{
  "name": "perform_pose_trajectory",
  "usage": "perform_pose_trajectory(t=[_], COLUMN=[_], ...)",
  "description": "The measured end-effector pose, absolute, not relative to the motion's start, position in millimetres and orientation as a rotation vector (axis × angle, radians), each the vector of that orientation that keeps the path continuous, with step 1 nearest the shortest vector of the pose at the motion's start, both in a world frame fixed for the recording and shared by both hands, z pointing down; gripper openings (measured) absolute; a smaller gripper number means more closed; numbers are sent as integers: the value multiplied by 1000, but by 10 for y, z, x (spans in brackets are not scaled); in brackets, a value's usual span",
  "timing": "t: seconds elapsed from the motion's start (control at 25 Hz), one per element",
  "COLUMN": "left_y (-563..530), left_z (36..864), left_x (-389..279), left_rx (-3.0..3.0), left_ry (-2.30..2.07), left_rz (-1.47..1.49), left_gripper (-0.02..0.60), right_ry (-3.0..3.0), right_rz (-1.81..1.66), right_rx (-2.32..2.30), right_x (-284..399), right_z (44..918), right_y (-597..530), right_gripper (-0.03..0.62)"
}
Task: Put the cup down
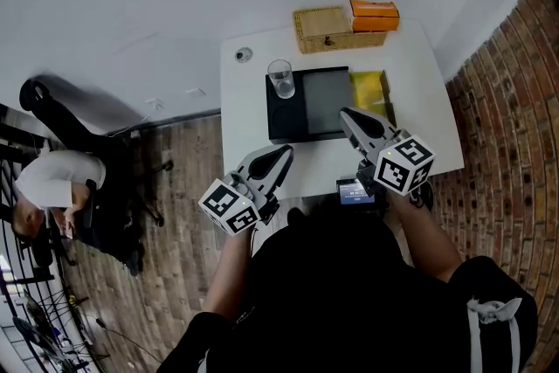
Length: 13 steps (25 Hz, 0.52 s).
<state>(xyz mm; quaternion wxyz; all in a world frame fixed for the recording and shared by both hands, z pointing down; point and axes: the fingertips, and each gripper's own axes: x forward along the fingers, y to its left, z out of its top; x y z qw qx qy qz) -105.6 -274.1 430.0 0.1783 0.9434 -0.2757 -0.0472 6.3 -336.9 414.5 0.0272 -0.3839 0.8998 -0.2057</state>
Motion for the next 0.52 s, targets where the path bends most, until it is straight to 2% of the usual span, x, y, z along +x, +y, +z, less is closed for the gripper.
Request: perform_pose_trajectory(t=[0.52], left_y=[-2688], left_z=[4340], left_x=[-1049], left_rx=[2654], left_ry=[-782], left_rz=[-122], left_gripper=[9], right_ry=[2812], right_rz=[-616], right_rx=[-1229], right_x=[76], right_z=[4225], right_y=[-3309], right_gripper=[17])
